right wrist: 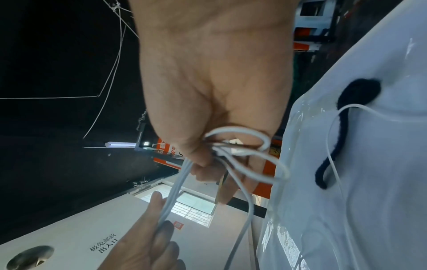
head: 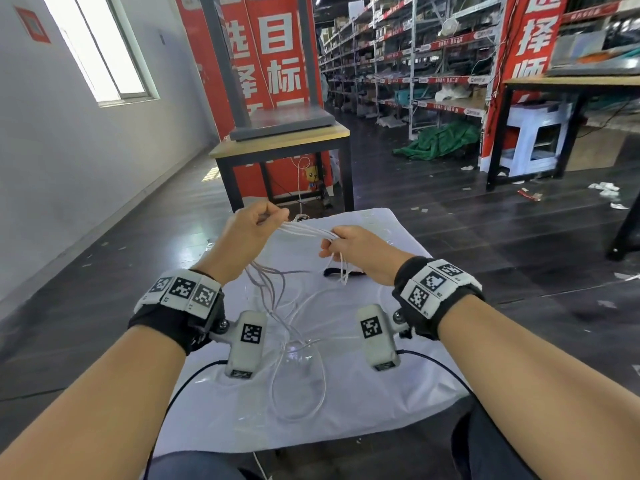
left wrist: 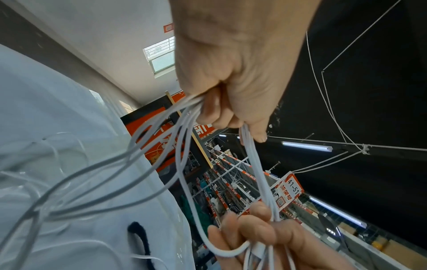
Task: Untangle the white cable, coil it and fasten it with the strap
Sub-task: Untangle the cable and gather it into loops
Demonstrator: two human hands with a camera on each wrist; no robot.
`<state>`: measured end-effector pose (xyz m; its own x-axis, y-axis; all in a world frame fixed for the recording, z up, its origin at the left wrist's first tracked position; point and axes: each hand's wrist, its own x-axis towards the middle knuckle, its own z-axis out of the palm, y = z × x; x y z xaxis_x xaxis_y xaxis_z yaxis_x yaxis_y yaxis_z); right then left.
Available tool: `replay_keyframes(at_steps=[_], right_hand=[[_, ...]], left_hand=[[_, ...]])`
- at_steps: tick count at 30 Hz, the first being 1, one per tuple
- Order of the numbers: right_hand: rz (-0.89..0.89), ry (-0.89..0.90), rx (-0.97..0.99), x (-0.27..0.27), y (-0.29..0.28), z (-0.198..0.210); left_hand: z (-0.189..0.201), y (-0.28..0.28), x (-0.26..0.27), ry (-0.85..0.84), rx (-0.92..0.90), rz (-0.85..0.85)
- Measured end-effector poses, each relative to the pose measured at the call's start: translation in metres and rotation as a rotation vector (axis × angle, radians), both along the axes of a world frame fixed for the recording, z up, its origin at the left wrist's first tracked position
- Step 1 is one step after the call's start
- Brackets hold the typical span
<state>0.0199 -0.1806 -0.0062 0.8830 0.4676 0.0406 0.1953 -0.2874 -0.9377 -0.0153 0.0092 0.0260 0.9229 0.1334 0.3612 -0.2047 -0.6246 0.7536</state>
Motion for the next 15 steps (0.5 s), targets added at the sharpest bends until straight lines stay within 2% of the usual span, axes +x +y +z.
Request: replay_keyframes(at_steps=[3,5,8,12,15], right_hand=[[0.057,0.27,0.342,-0.006,0.004,0.002],[0.09,0.361,0.428,-0.01,0.006,0.003],[0.111,0.302,0.303,-0.013,0.007,0.002],[0.176,0.138,0.082,-0.011,0.009,0.0],[0.235,0.161,0.095,-0.012,0.004,0.0]], left_hand=[[-0.005,-0.001,-0.001,0.026,-0.091,0.016],[-0.005,0.0,0.0,0.05,-0.142,0.008],[-0.002,0.003,0.004,0.083,-0.32,0.01],[0.007,0.002,0.009,0.126,-0.764,0.05],[0.011,0.002,0.009,0.137,-0.85,0.069]])
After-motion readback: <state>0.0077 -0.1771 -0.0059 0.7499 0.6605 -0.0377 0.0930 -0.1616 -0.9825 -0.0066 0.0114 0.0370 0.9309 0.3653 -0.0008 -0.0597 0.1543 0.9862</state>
